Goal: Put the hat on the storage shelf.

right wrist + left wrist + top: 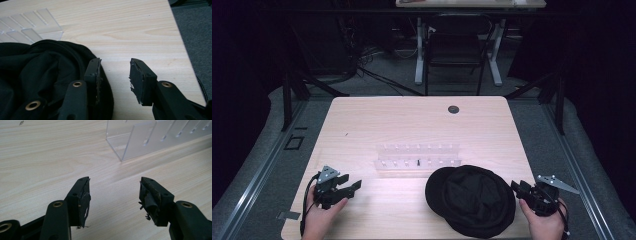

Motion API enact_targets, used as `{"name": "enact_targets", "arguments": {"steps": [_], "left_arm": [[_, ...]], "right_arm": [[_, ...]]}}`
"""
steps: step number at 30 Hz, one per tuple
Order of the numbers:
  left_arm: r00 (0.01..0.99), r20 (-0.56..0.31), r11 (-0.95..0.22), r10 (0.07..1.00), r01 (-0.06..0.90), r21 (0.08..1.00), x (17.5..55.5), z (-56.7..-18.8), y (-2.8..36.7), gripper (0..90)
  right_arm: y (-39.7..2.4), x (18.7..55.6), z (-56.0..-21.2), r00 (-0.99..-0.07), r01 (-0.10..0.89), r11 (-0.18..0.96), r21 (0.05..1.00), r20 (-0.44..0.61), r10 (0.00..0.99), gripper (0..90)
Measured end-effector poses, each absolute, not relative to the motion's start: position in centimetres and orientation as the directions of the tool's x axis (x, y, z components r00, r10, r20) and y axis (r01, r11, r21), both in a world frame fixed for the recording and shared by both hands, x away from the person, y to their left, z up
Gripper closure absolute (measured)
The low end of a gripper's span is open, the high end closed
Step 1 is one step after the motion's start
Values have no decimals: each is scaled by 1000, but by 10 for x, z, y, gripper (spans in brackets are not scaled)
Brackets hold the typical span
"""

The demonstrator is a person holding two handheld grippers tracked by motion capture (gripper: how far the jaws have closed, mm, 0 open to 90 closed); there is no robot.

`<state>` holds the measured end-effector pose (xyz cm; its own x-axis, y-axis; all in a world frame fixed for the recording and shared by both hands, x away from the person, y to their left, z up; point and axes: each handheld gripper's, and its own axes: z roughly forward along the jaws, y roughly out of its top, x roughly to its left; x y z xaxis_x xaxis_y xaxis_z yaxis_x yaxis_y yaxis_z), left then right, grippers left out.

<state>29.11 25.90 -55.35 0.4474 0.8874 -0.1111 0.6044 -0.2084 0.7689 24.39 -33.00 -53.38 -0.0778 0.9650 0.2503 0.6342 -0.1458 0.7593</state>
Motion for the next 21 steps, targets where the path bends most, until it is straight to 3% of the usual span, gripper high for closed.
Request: {"name": "enact_targets", "arguments": {"steps": [15, 21], "left_arm": [[458, -116, -215, 881, 606, 766, 292, -556, 256, 422], [462, -119, -215, 879, 607, 765, 292, -556, 256, 422]], "right_arm": [[-331, 243, -533, -71, 649, -151, 746, 257, 964, 565], [-335, 241, -524, -65, 680, -175, 712, 296, 953, 619]]}}
